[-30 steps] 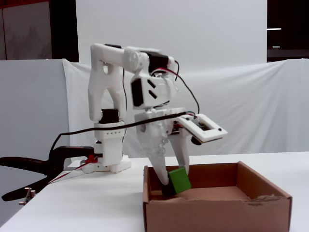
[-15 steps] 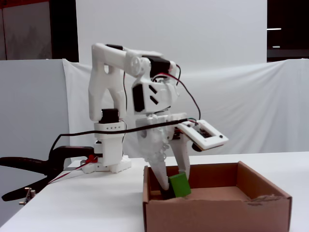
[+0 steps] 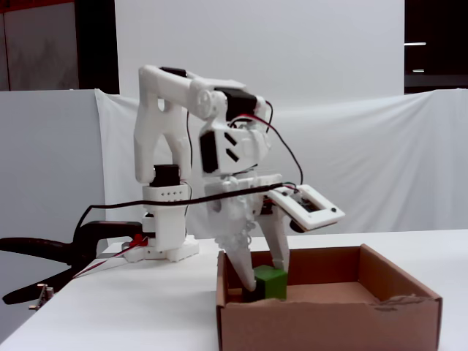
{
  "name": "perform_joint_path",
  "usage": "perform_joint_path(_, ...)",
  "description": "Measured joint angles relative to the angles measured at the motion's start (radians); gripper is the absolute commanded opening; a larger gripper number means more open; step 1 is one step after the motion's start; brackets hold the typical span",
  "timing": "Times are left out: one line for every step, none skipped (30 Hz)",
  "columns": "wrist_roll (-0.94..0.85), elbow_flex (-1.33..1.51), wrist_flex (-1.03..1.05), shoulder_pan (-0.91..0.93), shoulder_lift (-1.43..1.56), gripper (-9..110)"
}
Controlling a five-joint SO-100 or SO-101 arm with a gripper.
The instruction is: Grasp a green cube and put it in a box.
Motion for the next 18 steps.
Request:
perform_joint_path(0.000,0.000,0.009,0.002,0.000,21)
perform_joint_path(0.000,-0.002,0.026,0.011,0.008,21)
perform_joint_path(0.002,-0.008,0.049,0.023,0.017,21)
perform_joint_path(0.011,-0.028,0.066,0.035,0.028,21)
perform_joint_path(0.031,-0.055,0.086,0.052,0.051,21)
perform_joint_path(0.048,-0.075,0.106,0.072,0.077,21)
perform_joint_path(0.071,-0.097,0.126,0.095,0.107,21)
perform_joint_path(0.095,-0.110,0.140,0.115,0.140,21)
perform_joint_path(0.112,-0.117,0.156,0.138,0.175,21)
perform_joint_path(0.121,-0.118,0.170,0.163,0.215,21)
perform_joint_path(0.127,-0.118,0.178,0.190,0.258,21)
perform_joint_path(0.138,-0.112,0.183,0.225,0.305,21)
perform_joint_path(0.147,-0.095,0.186,0.259,0.354,21)
perform_joint_path(0.156,-0.067,0.190,0.299,0.408,21)
perform_joint_path(0.166,-0.035,0.198,0.344,0.466,21)
perform_joint_path(0.173,-0.002,0.212,0.390,0.520,21)
perform_joint_path(0.178,0.035,0.230,0.431,0.574,21)
perform_joint_path(0.181,0.081,0.250,0.476,0.638,21)
